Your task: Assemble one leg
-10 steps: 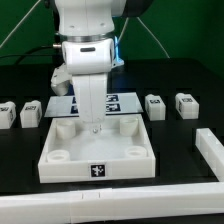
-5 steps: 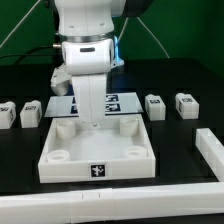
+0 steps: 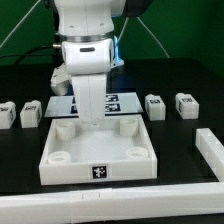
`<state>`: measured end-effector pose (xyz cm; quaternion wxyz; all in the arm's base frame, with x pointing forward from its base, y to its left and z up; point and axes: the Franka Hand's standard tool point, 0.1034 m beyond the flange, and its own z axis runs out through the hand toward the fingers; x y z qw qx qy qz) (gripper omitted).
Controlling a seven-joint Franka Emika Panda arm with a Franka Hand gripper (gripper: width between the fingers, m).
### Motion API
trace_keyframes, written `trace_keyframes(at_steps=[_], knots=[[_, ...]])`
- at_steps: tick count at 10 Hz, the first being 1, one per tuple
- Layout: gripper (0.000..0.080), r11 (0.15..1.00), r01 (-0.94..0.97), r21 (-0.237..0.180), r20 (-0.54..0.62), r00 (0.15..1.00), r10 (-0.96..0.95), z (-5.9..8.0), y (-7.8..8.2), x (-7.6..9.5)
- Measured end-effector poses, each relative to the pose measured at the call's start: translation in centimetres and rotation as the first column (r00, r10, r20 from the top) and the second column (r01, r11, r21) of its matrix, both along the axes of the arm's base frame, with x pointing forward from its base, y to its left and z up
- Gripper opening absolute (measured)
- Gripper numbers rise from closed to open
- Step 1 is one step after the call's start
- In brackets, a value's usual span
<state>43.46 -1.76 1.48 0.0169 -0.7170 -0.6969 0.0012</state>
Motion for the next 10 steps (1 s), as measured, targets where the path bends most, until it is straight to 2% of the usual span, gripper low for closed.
trace_keyframes(at_steps=[2, 3, 7, 8, 10], knots=[[0.0057, 1.0, 0.005, 0.001, 0.0, 1.0, -0.005, 0.0, 0.3, 0.1], [0.0057, 1.0, 0.004, 0.006, 0.007, 1.0, -0.004, 0.0, 1.1, 0.7], [0.0057, 0.999, 0.008, 0.046, 0.035, 0.999, -0.009, 0.4, 6.9, 4.7], [0.0057, 0.998, 0.019, 0.055, 0.038, 0.999, -0.021, 0.2, 7.9, 5.5], [0.0057, 0.998, 0.029, 0.053, 0.036, 0.999, -0.031, 0.1, 8.2, 6.0]])
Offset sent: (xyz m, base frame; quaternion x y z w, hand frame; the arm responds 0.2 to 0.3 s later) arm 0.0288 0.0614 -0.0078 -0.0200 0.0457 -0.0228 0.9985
